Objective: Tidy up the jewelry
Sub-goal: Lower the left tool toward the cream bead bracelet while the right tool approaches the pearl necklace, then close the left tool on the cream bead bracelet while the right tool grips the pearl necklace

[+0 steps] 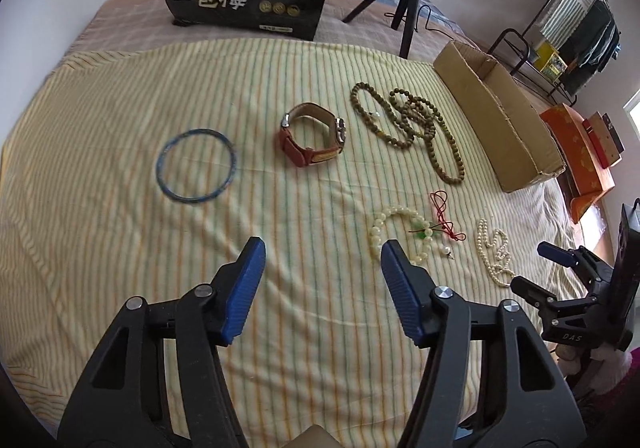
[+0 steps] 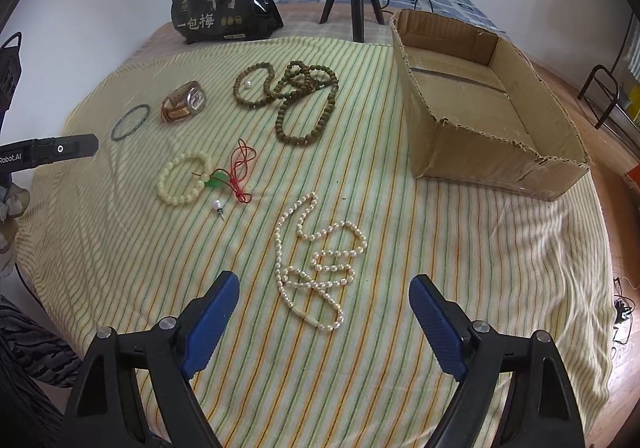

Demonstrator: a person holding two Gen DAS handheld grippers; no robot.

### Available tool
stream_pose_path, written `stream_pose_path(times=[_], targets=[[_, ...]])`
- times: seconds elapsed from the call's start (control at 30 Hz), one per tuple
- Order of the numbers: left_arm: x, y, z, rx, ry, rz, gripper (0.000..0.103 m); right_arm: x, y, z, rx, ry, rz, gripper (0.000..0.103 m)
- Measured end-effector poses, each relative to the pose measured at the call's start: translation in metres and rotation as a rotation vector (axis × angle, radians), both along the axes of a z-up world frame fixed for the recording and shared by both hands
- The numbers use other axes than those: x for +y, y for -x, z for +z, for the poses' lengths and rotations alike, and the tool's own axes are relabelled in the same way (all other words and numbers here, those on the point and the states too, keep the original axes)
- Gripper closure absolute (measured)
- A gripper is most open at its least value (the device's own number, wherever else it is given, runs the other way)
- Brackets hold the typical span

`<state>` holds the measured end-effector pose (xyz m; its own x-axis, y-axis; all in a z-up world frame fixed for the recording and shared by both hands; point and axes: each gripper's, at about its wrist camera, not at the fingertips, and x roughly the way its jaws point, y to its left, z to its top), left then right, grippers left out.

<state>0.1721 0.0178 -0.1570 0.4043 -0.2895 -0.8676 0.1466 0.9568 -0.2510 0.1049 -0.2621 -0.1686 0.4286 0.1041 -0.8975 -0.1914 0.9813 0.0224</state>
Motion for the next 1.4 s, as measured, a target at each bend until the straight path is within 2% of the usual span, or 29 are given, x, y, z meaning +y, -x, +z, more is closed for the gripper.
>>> stream_pose_path(times=[0.13, 0.47, 0.7, 1.03, 1.17, 1.4], targets=[[-0.013, -0.004, -0.001, -0.003, 0.007, -0.017, 0.041, -0.002, -0.004, -0.005, 0.011, -0.006, -0.016, 0.015], [-0.065, -0.01, -0.007, 0.005, -0.002, -0.159, 0.052, -0.004, -0.006, -0.014, 0.029, -0.009, -0.02, 0.016], [-0.095, -0.007, -0.017, -0.001, -0.06, -0.272, 0.055, -0.009, -0.008, -0.018, 0.041, -0.027, -0.013, 0.018], [-0.08, -0.016, -0.032, 0.038, -0.084, -0.193, 0.056, -0.007, -0.013, -0.027, 0.05, -0.005, -0.009, 0.019], [-0.071, -0.021, -0.044, 0.08, -0.087, -0.156, 0.063, -0.003, -0.015, -0.029, 0.044, 0.012, -0.007, 0.019], [-0.068, -0.023, -0.055, 0.101, -0.098, -0.146, 0.067, 0.002, -0.016, -0.032, 0.037, 0.036, 0.011, 0.019]])
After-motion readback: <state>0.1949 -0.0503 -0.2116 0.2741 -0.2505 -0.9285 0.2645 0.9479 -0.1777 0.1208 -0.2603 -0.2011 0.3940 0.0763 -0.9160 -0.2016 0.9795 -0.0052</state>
